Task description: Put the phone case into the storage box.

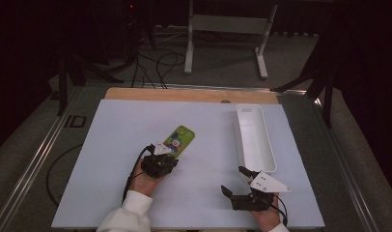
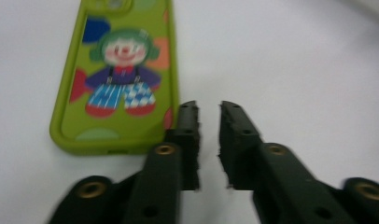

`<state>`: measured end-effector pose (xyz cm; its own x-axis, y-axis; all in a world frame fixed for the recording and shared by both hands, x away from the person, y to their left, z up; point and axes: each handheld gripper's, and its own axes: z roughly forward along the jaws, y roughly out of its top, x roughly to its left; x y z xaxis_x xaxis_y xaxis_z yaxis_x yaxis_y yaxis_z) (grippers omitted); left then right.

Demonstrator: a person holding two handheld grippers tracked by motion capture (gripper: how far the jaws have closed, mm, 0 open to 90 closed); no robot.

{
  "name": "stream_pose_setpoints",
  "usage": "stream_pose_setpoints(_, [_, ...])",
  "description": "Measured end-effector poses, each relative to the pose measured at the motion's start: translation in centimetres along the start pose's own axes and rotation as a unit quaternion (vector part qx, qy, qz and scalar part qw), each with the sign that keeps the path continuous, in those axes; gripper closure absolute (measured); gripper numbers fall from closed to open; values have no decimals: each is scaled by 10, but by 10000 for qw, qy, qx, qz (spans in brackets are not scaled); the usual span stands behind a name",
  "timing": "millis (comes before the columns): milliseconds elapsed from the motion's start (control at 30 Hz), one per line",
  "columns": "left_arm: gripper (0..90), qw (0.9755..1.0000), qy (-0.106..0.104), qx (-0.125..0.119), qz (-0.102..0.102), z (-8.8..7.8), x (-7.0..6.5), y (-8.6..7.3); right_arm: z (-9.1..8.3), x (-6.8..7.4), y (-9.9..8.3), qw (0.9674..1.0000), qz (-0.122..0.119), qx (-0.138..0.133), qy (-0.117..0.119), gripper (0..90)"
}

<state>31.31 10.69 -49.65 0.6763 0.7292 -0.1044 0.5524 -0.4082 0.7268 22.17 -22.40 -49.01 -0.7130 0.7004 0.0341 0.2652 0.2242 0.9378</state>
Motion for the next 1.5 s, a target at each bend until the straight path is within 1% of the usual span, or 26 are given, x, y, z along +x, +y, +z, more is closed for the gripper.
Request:
stream_pose_setpoints(33, [681,9998,-63,-183,37,-6,-1,1,0,0,0,10000,2,-1,14,96])
stream_pose_setpoints(133, [549,9988,-79,-455,135,-22,-1,2,1,-1,1,10000,16,-27,33,97])
stream_pose_setpoints(167, [532,9980,-103,-595,166,-29,0,1,1,-1,1,10000,7,-35,55,97])
stream_pose_setpoints(200, [519,9974,-147,-679,169,-34,1,0,1,-2,2,10000,8,-34,60,97])
stream_pose_setpoints(233, [514,9963,-228,-810,168,-42,4,-1,1,-2,2,10000,16,-44,74,97])
stream_pose_setpoints(267, [387,9954,-240,-918,137,-49,6,-2,1,-3,3,9999,38,-80,121,97])
stream_pose_setpoints(300, [387,9946,-215,-1009,124,-56,7,-4,1,-3,3,9999,38,-80,121,97])
stream_pose_setpoints(333, [297,9936,-187,-1105,153,-63,9,-7,1,-3,5,9998,39,-97,146,97])
stream_pose_setpoints(367, [297,9925,-114,-1200,200,-70,10,-10,1,-3,5,9998,39,-97,146,97])
stream_pose_setpoints(433, [203,9906,100,-1333,271,-83,12,-17,2,-4,8,9998,17,-94,160,97])
stream_pose_setpoints(467, [154,9900,140,-1373,299,-88,13,-21,2,-5,9,9998,19,-91,167,97])
stream_pose_setpoints(533, [141,9878,251,-1499,328,-98,16,-30,2,-6,12,9998,-1,-75,158,96])
stream_pose_setpoints(567, [94,9870,283,-1550,318,-102,17,-34,3,-8,14,9998,-66,-64,152,96])
stream_pose_setpoints(633, [90,9856,309,-1632,309,-110,20,-44,3,-8,15,9999,-70,-53,145,96])
stream_pose_setpoints(700, [51,9847,330,-1684,316,-117,22,-53,3,-10,16,9999,-95,-58,118,96])
stream_pose_setpoints(800, [14,9819,400,-1834,255,-124,26,-67,3,-13,15,9999,-75,-91,86,96])
stream_pose_setpoints(867, [7,9804,417,-1918,161,-128,29,-74,4,-16,15,9999,-95,-101,67,95])
stream_pose_setpoints(933, [5,9787,451,-2000,99,-131,32,-79,3,-17,14,9998,-82,-147,43,96])
stream_pose_setpoints(967, [4,9770,447,-2085,56,-133,34,-80,3,-17,14,9998,-77,-162,19,96])
stream_pose_setpoints(1000, [4,9764,455,-2110,45,-134,35,-81,2,-17,13,9998,-71,-202,8,96])
stream_pose_setpoints(1067, [4,9744,472,-2200,47,-135,36,-81,1,-16,12,9996,-60,-276,-22,95])
stream_pose_setpoints(1233, [5,9737,450,-2234,94,-139,38,-83,-1,-14,7,9995,-99,-300,-77,96])
stream_pose_setpoints(1267, [5,9739,487,-2213,119,-140,38,-84,-2,-14,7,9995,-106,-298,-98,96])
stream_pose_setpoints(1333, [5,9733,519,-2232,125,-143,38,-85,-3,-14,7,9994,-112,-310,-121,96])
stream_pose_setpoints(1433, [5,9741,584,-2184,95,-144,40,-86,-3,-14,6,9994,-74,-331,-103,96])
stream_pose_setpoints(1500, [5,9754,616,-2114,85,-144,40,-86,-3,-14,6,9993,-109,-328,-113,96])
